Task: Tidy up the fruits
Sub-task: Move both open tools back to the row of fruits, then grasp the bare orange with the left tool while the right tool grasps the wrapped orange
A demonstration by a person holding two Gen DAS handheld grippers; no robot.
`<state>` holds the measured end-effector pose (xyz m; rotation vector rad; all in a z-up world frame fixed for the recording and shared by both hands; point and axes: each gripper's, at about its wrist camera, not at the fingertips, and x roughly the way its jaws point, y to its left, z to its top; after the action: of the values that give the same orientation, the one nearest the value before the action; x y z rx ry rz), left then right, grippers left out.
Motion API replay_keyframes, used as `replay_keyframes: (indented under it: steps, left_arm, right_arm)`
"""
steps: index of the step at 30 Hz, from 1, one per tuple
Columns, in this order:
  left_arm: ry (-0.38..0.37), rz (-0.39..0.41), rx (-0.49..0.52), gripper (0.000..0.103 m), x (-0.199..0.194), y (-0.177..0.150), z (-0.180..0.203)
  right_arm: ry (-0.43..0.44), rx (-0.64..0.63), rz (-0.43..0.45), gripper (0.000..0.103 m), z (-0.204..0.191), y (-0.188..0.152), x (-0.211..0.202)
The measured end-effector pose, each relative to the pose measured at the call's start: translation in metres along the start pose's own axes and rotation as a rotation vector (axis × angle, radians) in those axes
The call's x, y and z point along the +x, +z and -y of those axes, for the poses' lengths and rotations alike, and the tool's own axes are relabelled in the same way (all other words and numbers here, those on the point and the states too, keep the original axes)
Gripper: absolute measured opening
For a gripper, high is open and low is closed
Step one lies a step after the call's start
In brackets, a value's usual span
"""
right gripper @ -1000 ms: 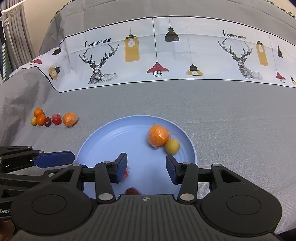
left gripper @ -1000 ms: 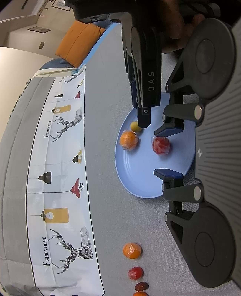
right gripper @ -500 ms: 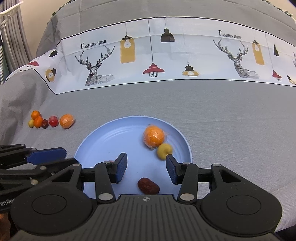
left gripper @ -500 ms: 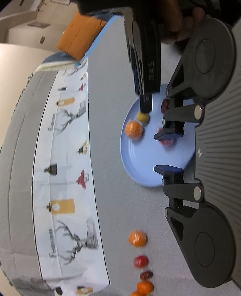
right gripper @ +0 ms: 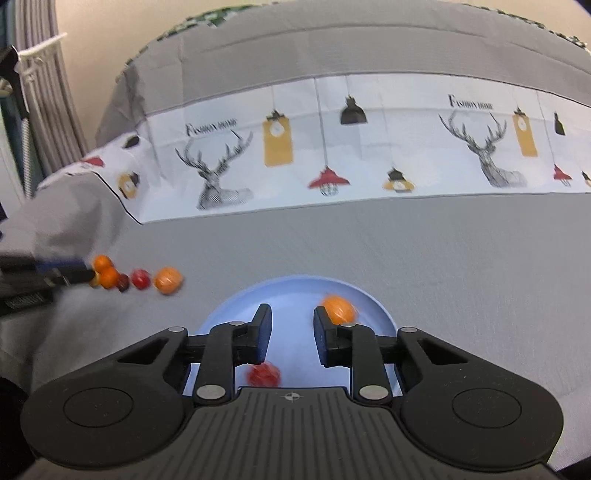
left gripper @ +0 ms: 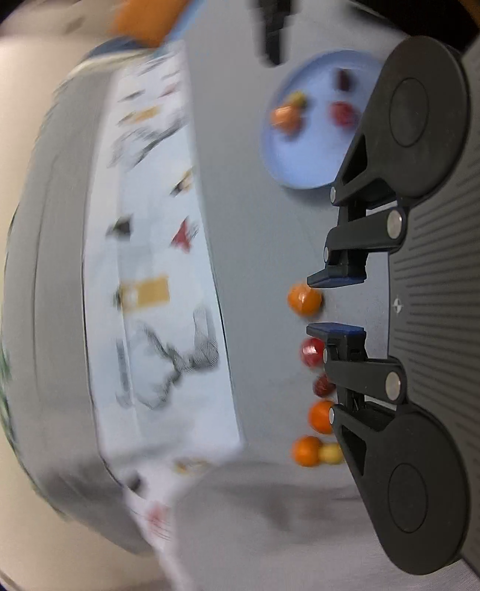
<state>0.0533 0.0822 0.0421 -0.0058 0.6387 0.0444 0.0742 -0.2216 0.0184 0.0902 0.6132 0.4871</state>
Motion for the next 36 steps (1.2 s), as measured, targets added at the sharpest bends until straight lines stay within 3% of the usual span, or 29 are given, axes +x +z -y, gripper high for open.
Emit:
replay_keyframes:
  steps: [4,9,13,17,23,25,27,30,36]
  left_arm:
    - [0.009,0.026,-0.144,0.022,-0.002,0.000,-0.024]
    - [-0.035,0.028,-0.187,0.022,-0.001,0.002,-0.035]
    - [-0.030,0.009,-0.303,0.021,0.007,0.001,-0.054]
    - [-0.023,0.001,-0.417,0.021,0.013,-0.001,-0.076]
    - [0.043,-0.032,-0.492,0.021,0.032,-0.003,-0.096]
    - [0.084,-0.041,-0.484,0.021,0.042,-0.002,-0.098]
    - [0.121,-0.036,-0.475,0.022,0.048,-0.002,-0.099]
    - [0.176,-0.031,-0.468,0.024,0.055,-0.002,-0.102]
    - [0.191,-0.049,-0.439,0.041,0.075,-0.003,-0.101]
  right_arm:
    - [0.063,-0.004,-0.004,0.027,-0.012,0.020,0.002]
    - [0.162,-0.069,-0.010,0.027,-0.037,0.056,0.024]
    - [0.241,-0.120,-0.018,0.027,-0.063,0.085,0.055]
    - [0.296,-0.169,-0.028,0.027,-0.086,0.091,0.097]
    - [0.283,-0.145,-0.190,0.028,-0.108,0.068,0.163]
    - [0.280,-0.199,-0.184,0.029,-0.122,0.065,0.172]
    - [0.266,-0.233,-0.187,0.039,-0.131,0.064,0.182]
    - [0.246,-0.216,-0.235,0.043,-0.134,0.062,0.200]
    - [0.187,-0.195,-0.299,0.049,-0.136,0.057,0.226]
